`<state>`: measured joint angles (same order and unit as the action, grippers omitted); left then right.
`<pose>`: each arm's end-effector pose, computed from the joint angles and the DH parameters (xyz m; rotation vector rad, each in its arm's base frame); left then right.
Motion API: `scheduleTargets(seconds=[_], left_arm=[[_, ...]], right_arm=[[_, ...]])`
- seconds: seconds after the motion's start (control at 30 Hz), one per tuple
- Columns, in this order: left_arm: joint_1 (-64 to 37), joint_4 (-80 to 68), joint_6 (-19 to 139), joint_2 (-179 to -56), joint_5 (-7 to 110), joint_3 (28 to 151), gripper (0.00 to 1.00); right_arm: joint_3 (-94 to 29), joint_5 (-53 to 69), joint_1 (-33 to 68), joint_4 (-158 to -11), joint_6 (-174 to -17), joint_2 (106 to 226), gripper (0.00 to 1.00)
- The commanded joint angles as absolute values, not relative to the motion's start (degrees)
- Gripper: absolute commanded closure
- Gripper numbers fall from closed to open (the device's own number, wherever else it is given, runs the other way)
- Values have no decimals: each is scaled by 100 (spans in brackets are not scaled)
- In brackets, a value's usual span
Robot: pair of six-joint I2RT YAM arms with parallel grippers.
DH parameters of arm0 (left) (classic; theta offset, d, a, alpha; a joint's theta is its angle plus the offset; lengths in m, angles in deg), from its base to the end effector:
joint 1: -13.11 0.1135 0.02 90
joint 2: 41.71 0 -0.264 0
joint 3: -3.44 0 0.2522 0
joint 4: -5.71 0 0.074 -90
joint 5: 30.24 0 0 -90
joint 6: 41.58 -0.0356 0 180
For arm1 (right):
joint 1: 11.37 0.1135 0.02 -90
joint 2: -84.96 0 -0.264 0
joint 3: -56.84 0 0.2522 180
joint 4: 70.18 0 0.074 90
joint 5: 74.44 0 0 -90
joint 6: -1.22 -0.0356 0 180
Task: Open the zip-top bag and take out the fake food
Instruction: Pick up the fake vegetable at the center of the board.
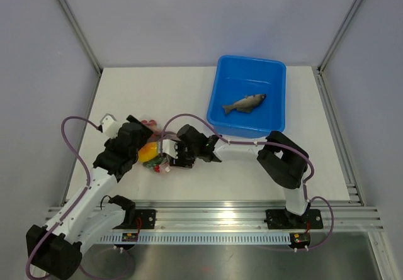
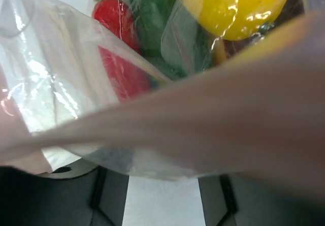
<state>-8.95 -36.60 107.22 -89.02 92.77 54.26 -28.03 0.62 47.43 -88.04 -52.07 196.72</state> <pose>0.1682 -0.0472 0.2579 -0.9484 1.9064 -0.1795 0.2096 0.3638 0.1683 -1.8408 1.4969 0.4940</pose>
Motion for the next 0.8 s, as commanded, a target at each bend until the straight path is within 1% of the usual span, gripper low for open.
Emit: scheduleTargets(seconds=[0.0,0.1,0.17,0.27,0.33,0.37,0.4,0.47,0.57,0.6,0.67,0.7,0.77], left_arm=[[-860,-3837,11038,-8988,9465,5702,1],[-860,-3854,11064,-8874,9562,5667,1],[-860,-3811,11064,-8769,9571,5614,1],[-860,-3810,11073,-8689,9606,5579,1],[-860,-3846,11117,-8663,9632,5587,1],[-860,-3881,11126,-8671,9650,5587,1],[-860,-3898,11143,-8663,9676,5596,1],[-860,-3969,11187,-8645,9720,5596,1],[-860,-3925,11187,-8584,9711,5561,1],[-860,-3916,11179,-8584,9703,5552,1],[-860,-3898,11143,-8584,9694,5552,1],[-860,-3899,11143,-8592,9685,5552,1],[-860,-3899,11143,-8592,9694,5552,1]], right_arm=[[-3039,360,4865,-9140,-5011,19921,44],[-3180,536,4892,-9264,-5011,20053,47],[-3232,676,4910,-9264,-5020,20115,53],[-3311,791,4927,-9361,-5002,20202,55],[-3356,826,4945,-9466,-4967,20255,52],[-3382,844,4971,-9510,-4950,20290,45],[-3356,844,4971,-9519,-4897,20291,41],[-3338,844,5006,-9528,-4853,20334,38],[-3504,1019,5015,-9694,-4844,20510,39],[-3566,1028,5015,-9817,-4861,20562,45],[-3698,985,5024,-9914,-4870,20668,53],[-3707,976,5015,-9932,-4897,20668,61],[-3716,967,5015,-9932,-4914,20616,67]])
